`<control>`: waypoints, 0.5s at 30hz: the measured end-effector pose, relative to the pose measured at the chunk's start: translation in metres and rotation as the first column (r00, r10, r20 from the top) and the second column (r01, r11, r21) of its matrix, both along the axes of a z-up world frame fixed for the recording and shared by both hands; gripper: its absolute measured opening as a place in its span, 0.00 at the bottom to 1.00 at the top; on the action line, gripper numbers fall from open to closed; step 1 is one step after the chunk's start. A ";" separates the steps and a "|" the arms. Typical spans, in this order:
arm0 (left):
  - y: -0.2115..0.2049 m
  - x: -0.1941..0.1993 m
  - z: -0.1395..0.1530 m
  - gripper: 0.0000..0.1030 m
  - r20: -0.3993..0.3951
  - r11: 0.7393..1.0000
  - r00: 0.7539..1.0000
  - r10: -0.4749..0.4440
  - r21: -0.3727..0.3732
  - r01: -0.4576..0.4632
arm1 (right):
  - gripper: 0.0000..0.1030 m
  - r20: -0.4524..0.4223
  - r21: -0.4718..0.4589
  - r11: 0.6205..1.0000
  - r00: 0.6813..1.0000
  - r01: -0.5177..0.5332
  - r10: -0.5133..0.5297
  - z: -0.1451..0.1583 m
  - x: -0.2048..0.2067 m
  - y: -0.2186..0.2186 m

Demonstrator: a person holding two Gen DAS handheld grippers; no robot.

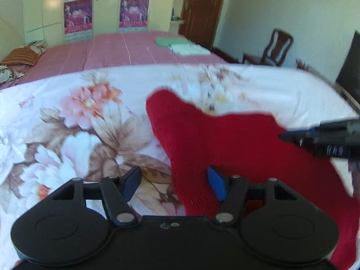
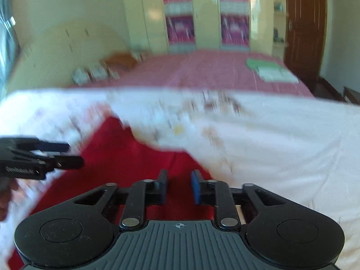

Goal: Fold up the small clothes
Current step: 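Lift the held sweater end with the right tool and fold it over the bundle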

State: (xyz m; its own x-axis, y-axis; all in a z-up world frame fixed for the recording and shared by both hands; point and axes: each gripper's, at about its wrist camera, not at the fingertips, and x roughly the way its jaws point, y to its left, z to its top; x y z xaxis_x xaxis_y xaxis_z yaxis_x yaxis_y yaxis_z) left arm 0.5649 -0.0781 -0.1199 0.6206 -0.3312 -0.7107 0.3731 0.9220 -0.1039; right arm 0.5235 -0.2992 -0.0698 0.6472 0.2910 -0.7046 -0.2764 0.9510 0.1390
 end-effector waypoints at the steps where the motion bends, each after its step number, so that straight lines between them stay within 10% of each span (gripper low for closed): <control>1: -0.001 -0.002 0.000 0.67 0.012 1.000 1.000 0.006 0.021 -0.006 | 0.18 0.005 0.011 1.000 1.000 0.013 -0.013 -0.005 0.000 -0.002; 9: 0.003 -0.063 0.038 0.64 0.105 0.998 0.993 -0.052 -0.019 0.054 | 0.18 0.109 0.112 0.994 0.994 0.002 -0.014 0.035 -0.048 -0.017; 15: -0.009 -0.071 0.007 0.71 0.020 0.996 0.998 -0.052 -0.073 0.053 | 0.18 0.027 -0.001 0.997 0.996 -0.081 0.081 0.007 -0.073 0.006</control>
State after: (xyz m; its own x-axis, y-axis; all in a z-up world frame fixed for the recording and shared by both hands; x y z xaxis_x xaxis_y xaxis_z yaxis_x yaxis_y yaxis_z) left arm 0.4936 -0.0867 -0.1129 0.6132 -0.4148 -0.6723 0.4233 0.8911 -0.1638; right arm 0.4502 -0.2936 -0.0631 0.6404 0.3432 -0.6871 -0.3559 0.9254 0.1306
